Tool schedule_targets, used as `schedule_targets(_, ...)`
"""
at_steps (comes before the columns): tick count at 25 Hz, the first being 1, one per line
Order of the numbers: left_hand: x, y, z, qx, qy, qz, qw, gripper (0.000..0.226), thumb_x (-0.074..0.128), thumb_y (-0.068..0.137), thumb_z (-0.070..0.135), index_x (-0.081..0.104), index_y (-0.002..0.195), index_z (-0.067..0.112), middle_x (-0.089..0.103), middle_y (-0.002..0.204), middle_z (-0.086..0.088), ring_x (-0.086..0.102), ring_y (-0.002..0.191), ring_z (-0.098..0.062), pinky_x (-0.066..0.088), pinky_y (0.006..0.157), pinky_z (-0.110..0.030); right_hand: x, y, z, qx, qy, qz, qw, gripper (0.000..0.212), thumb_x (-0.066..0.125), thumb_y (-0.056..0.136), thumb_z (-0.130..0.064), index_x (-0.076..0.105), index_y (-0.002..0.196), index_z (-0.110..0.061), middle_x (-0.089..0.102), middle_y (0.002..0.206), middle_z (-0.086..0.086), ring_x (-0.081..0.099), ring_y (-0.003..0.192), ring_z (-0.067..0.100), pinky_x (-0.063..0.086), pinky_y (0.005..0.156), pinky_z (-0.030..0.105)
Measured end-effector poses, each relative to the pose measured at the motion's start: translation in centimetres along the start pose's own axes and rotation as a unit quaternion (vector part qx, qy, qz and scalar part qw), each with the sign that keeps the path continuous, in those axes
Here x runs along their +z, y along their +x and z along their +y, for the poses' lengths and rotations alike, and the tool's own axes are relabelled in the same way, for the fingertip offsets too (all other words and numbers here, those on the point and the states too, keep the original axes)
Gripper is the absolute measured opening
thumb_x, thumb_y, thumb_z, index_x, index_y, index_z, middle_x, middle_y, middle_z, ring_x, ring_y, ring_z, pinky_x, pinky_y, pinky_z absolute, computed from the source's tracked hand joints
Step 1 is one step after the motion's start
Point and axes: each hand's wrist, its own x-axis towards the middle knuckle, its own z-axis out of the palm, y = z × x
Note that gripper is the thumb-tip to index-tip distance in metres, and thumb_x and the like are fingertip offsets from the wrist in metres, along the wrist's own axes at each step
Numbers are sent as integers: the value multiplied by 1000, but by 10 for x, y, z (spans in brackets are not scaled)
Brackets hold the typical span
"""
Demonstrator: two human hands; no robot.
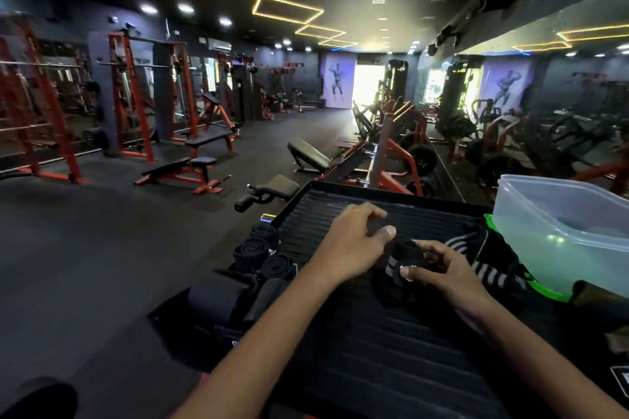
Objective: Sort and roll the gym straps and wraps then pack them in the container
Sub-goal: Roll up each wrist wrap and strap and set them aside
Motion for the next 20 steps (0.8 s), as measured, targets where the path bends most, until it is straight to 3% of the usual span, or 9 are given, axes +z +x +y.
schedule_targets(4, -71, -13, -12, 10, 116, 30, 993, 24, 55, 96, 22, 65, 114, 11, 60, 115, -3, 56, 107, -16, 40, 89, -24, 27, 11, 2, -22, -70, -26, 997, 49, 86, 65, -5, 66, 106, -22, 73, 103, 4, 68, 102, 21, 54, 89, 37)
schedule_targets(8, -114, -32, -68, -63, 288, 13, 956, 31, 53, 96, 18, 58, 124, 7, 54, 128, -10, 49, 121, -24, 32, 97, -25, 70, 25, 2, -47, -85, -35, 995, 52, 89, 62, -16, 65, 106, -29, 71, 106, -1, 66, 102, 15, 52, 94, 37)
schedule_targets(12, -122, -47, -98, -94, 247, -60, 962, 41, 52, 98, 22, 48, 137, 8, 46, 141, -8, 43, 129, -19, 26, 97, -13, 120, 42, 4, -70, -135, -45, 987, 52, 88, 63, -15, 63, 108, -22, 68, 106, -3, 64, 100, 13, 49, 88, 23)
schedule_targets(15, -118, -52, -114, -99, 197, -47, 974, 44, 52, 98, 23, 45, 140, 13, 38, 149, -2, 37, 135, -15, 25, 108, -19, 148, 50, 7, -95, -165, -61, 980, 53, 87, 65, -11, 62, 111, -16, 68, 104, -2, 62, 98, 11, 44, 79, 10)
schedule_targets(17, -117, -52, -119, -100, 183, -31, 978, 44, 52, 98, 23, 45, 141, 15, 33, 153, -1, 33, 139, -14, 25, 114, -26, 156, 57, 10, -87, -168, -63, 980, 54, 87, 66, -12, 62, 113, -15, 68, 106, 0, 62, 101, 12, 45, 85, 17)
schedule_targets(20, -116, -52, -121, -98, 182, -38, 978, 45, 49, 100, 22, 42, 143, 14, 27, 156, 3, 27, 142, -12, 21, 113, -23, 159, 62, 13, -86, -170, -113, 975, 51, 83, 72, -13, 61, 118, -19, 66, 116, -1, 60, 112, 13, 45, 100, 28)
